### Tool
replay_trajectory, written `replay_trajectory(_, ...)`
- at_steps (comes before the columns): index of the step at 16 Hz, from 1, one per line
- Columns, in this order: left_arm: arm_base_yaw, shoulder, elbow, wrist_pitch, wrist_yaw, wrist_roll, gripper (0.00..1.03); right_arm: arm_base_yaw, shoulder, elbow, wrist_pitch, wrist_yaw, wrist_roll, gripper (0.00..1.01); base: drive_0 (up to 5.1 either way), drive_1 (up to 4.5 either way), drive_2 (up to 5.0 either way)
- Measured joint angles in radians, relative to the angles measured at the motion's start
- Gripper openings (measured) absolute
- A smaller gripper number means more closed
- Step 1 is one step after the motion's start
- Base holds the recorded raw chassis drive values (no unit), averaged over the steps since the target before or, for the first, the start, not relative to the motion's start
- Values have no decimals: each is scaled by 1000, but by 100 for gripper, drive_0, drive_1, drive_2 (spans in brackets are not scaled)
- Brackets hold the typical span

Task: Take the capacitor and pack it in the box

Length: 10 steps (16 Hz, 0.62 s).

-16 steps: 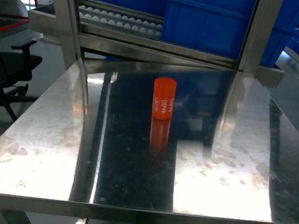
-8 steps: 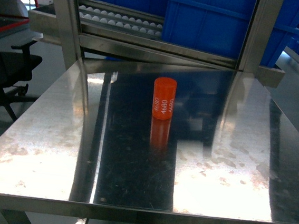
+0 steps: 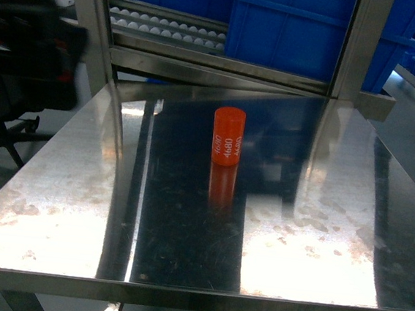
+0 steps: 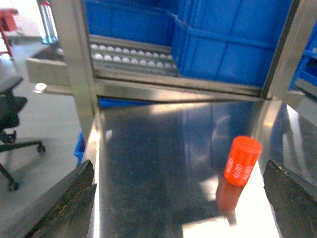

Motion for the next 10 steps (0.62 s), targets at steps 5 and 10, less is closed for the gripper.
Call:
replay_trajectory(5, -124, 496, 330, -37, -11, -11, 98, 0, 0, 0, 0, 0, 0, 98, 0, 0, 0)
replay_trajectory(10, -167, 656, 515, -81, -7, -21, 98, 0, 0, 0, 0, 0, 0, 98, 0, 0, 0)
